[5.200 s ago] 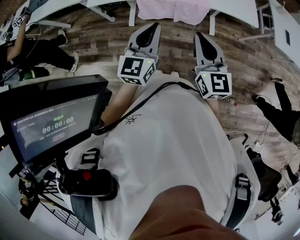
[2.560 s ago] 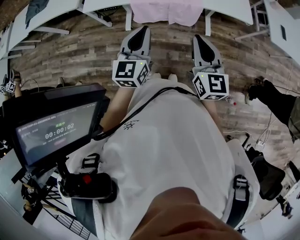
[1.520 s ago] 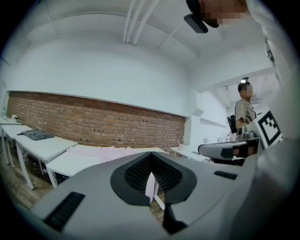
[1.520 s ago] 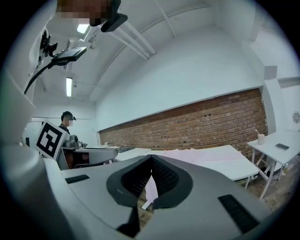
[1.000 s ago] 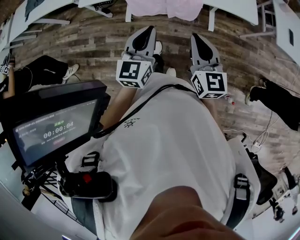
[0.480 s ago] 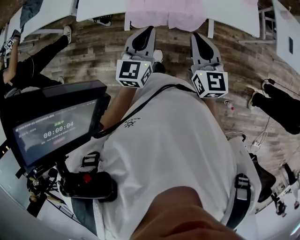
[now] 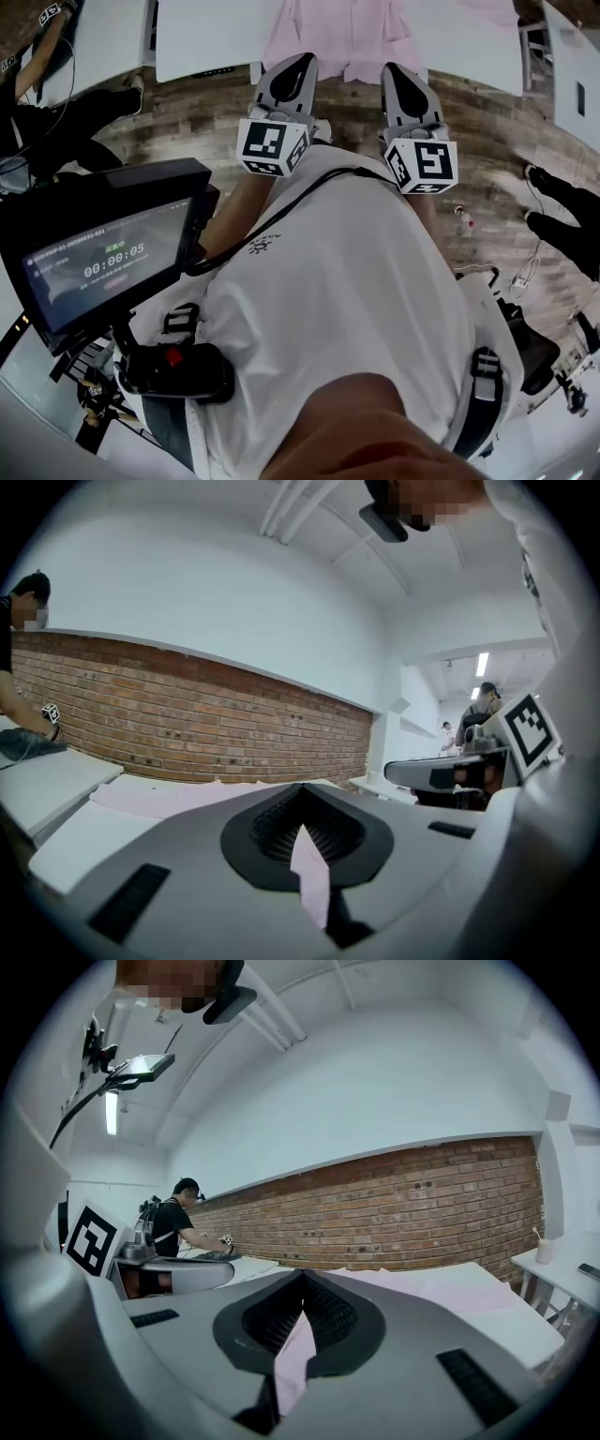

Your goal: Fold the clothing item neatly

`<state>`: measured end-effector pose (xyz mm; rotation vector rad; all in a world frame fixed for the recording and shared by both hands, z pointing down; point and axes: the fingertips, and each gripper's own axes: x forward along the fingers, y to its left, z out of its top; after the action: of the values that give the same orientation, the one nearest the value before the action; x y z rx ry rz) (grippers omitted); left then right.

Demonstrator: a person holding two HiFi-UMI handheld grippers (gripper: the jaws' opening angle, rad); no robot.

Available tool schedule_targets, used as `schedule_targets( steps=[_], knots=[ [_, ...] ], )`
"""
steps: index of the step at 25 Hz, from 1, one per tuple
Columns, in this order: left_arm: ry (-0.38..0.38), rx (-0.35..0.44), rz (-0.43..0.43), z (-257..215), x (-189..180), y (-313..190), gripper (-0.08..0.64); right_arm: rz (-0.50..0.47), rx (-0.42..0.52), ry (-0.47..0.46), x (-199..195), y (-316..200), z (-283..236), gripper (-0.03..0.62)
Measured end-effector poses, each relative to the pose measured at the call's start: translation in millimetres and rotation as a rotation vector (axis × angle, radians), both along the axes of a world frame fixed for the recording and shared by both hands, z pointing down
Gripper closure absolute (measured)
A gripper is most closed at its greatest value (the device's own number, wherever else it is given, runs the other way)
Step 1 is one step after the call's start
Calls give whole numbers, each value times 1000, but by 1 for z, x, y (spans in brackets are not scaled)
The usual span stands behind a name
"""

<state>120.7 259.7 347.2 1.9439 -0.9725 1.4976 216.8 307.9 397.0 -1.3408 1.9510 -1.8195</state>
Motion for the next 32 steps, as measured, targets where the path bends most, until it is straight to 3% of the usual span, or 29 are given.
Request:
schedule_targets(
  steps=[17,27,32],
  knots=[
    [34,-19,36,-2,16,7,558,3,-2,11,2,0,-9,589],
    [109,-47,34,10,34,11,558,-12,19,35,0,-6,-5,589],
    [143,-89,76,16,50,24,558,-13,-7,57,2,1,-7,589]
  ],
)
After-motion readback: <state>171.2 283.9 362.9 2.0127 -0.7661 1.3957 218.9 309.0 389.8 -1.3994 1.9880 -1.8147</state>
